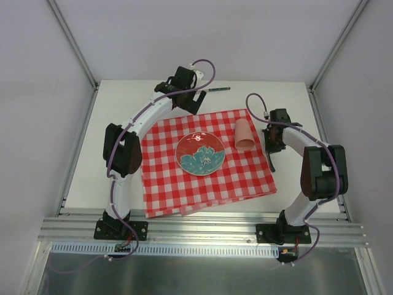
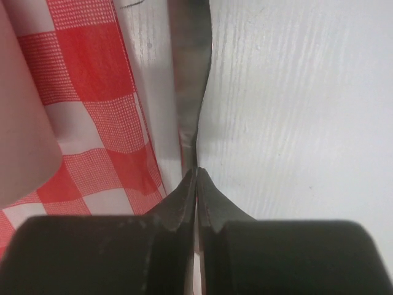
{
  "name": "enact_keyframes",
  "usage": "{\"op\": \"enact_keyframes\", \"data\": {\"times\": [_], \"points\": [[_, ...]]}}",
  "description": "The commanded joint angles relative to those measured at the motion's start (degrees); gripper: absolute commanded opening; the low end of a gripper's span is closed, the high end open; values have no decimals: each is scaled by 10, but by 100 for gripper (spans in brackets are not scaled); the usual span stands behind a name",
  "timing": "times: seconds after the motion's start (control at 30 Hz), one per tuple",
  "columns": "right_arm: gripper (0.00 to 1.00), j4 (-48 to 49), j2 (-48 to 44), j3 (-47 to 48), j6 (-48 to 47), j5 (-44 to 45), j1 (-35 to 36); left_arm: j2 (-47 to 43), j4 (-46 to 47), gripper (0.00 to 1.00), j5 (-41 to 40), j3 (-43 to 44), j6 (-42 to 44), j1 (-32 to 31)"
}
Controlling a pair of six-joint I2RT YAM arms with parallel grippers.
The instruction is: Set the dinner table for one person
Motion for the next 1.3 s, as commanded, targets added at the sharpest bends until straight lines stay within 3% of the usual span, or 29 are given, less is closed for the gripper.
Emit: {"op": "enact_keyframes", "data": {"times": [0.0, 0.4, 0.5, 0.6, 0.67, 0.8, 0.87, 0.9, 0.97, 1.0, 1.27], "points": [[0, -32, -42, 7, -4, 16, -2, -35, 4, 99, 5, 3, -8, -4], [1, -23, -44, -7, -4, 7, -2, -52, 4, 99, -1, -11, -2, -5], [30, -20, -25, 2, -7, 6, -4, -56, 5, 99, -2, -19, 0, -5], [39, -22, -13, 6, -6, 3, -7, -63, 5, 99, -2, -33, 2, -5], [39, -21, -8, 2, -6, -6, -8, -66, 4, 99, -3, -39, 1, -6], [38, -24, 18, -1, -7, -14, -7, -63, 5, 99, -9, -42, 5, -9], [31, -24, 25, -4, -8, -18, -8, -62, 5, 99, -8, -39, 7, -10], [27, -18, 20, -11, -8, -20, -8, -62, 5, 99, -8, -37, 7, -10], [4, -11, 16, -20, -7, -20, -8, -63, 6, 99, -7, -37, 6, -10], [0, -6, 13, -31, -5, -19, -8, -64, 5, 99, -7, -38, 4, -10], [1, 14, -58, -65, -14, 0, -7, -65, 5, 99, -8, -37, 7, -11]]}}
